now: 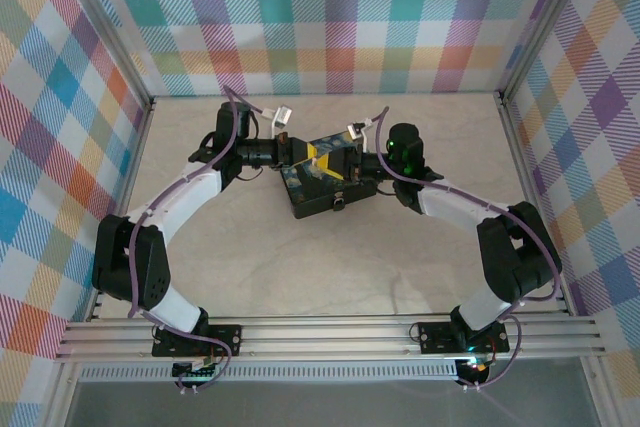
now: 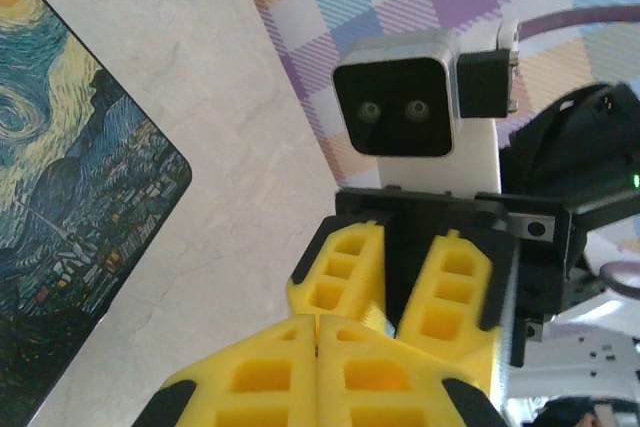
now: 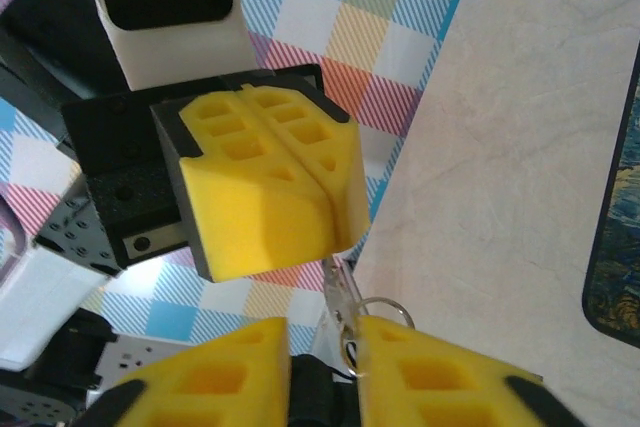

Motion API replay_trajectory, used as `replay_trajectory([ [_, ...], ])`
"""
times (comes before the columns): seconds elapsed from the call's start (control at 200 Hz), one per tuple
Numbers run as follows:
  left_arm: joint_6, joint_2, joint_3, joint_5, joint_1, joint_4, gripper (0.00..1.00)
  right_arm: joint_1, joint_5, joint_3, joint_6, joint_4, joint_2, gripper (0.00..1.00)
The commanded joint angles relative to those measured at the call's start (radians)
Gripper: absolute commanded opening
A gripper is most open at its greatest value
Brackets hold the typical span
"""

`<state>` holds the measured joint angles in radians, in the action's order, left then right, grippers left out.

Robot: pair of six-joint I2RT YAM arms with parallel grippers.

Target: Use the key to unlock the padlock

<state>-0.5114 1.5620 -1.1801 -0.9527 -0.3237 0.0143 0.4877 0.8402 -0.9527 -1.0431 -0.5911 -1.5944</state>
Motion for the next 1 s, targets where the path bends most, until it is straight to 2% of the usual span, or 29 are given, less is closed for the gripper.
replay_trajectory([
  [0.0, -0.086, -0.020, 0.043, 0.057, 0.003, -0.108, 0.00, -0.016, -0.028, 0.042, -0.050, -0.116, 0.026, 0.29],
  [0.155, -0.179, -0.013, 0.076, 0.072, 0.002, -0.239, 0.00, -0.017, -0.068, 0.086, -0.120, -0.192, 0.027, 0.33],
  [0.385, -0.189, 0.000, 0.072, 0.064, -0.003, -0.255, 0.00, 0.004, -0.102, 0.072, -0.158, -0.271, -0.025, 0.33],
  [0.6, -0.186, -0.007, 0.074, 0.067, -0.003, -0.248, 0.00, 0.015, -0.093, 0.030, -0.212, -0.357, -0.097, 0.29],
  [0.995, -0.191, 0.001, 0.073, 0.067, -0.003, -0.255, 0.00, 0.023, -0.084, 0.031, -0.253, -0.437, -0.119, 0.16],
])
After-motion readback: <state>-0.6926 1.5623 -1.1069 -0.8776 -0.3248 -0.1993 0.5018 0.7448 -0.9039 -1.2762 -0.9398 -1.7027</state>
